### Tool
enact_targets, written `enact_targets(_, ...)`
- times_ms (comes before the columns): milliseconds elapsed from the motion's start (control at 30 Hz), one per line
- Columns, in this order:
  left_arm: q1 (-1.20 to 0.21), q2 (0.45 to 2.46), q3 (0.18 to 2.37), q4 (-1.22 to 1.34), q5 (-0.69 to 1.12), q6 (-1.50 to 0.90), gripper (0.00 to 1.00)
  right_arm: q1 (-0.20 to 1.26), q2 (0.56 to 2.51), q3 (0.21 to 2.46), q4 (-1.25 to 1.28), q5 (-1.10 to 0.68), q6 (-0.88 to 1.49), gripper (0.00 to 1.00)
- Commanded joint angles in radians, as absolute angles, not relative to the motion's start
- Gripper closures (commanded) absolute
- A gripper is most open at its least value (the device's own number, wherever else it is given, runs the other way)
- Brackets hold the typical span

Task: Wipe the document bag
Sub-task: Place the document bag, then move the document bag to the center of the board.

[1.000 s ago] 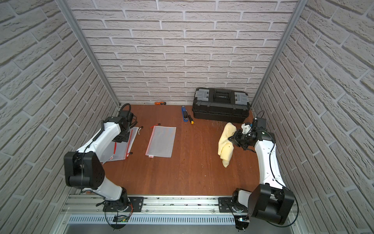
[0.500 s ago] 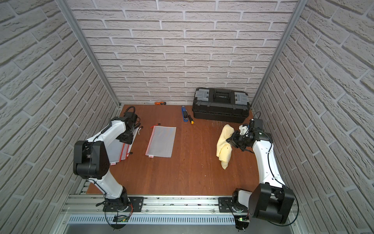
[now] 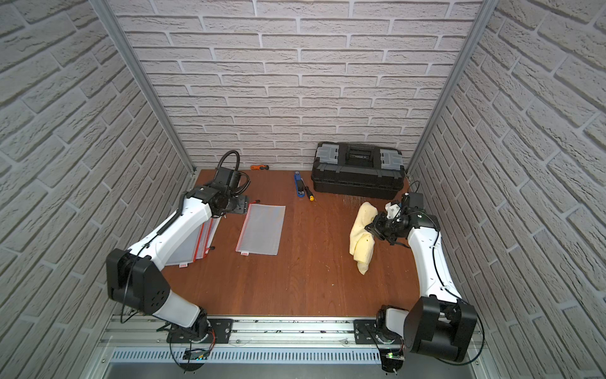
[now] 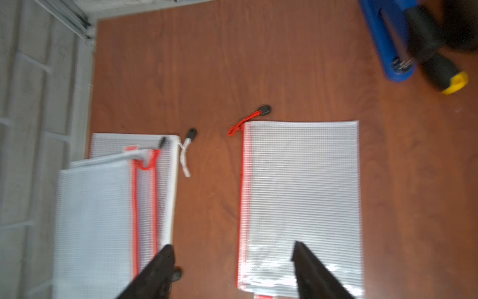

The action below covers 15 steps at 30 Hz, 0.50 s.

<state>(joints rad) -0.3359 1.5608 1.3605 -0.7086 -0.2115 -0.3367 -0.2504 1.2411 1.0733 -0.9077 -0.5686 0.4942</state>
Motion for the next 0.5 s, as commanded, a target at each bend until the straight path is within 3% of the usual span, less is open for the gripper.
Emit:
enact_targets(0, -0.328, 1.634, 1.314, -0.611, -0.061, -0.41, 0.37, -0.242, 1.238, 1.074, -0.9, -0.56, 0.488, 0.98)
enact_targets(167, -0.328, 1.731, 1.311, -0.598, -0.059, -0.413, 0.28, -0.241, 1.23, 1.075, -0.915, -0.552, 0.479, 0.98)
enact_targets(467, -0.265, 1.789, 1.254, -0.531, -0.027, -0.421, 0.31, -0.237, 1.222, 1.079, -0.934, -0.548, 0.47, 0.98)
